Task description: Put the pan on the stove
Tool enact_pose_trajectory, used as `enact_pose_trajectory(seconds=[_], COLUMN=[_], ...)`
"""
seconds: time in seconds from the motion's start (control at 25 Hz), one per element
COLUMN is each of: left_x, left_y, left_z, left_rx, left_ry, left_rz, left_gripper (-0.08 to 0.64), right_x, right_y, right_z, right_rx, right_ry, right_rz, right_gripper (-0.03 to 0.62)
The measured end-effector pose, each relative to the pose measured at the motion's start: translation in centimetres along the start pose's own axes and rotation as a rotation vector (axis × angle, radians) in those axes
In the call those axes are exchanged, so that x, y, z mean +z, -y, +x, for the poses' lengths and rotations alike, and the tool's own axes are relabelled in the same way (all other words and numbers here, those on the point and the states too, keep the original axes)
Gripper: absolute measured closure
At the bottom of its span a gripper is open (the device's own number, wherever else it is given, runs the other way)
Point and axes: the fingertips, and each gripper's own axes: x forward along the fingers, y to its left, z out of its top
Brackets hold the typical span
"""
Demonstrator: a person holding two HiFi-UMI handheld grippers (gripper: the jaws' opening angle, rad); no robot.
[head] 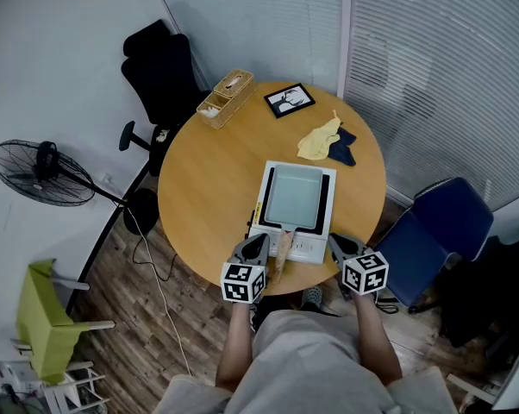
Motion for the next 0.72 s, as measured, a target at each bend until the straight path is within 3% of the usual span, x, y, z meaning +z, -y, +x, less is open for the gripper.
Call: enact_pose_trajectory(seconds=[0.16,0.4,0.72], left_x=[0.1,-0.5,-0.2], left_y=[-0.2,-0.4,-0.6], left_z=[-0.1,0.1,0.3], left_rx=[0.019,0.081,0.059], left_ry=[-0.003,-0.065,-0.067], left_rz=[0.027,0.165,0.168], left_gripper=[0.532,0.532,0.532], right_x=[0.1,0.3,0.5], right_y=[-0.1,-0.5,-0.7], right_z=[0.1,0.7,1.4], right_rx=[0.004,0.015,0.016], right_ry=[-0.001,-0.002,-0.005], right_rz=[0.001,0.002,0.0], right_gripper=[0.569,0.569,0.569])
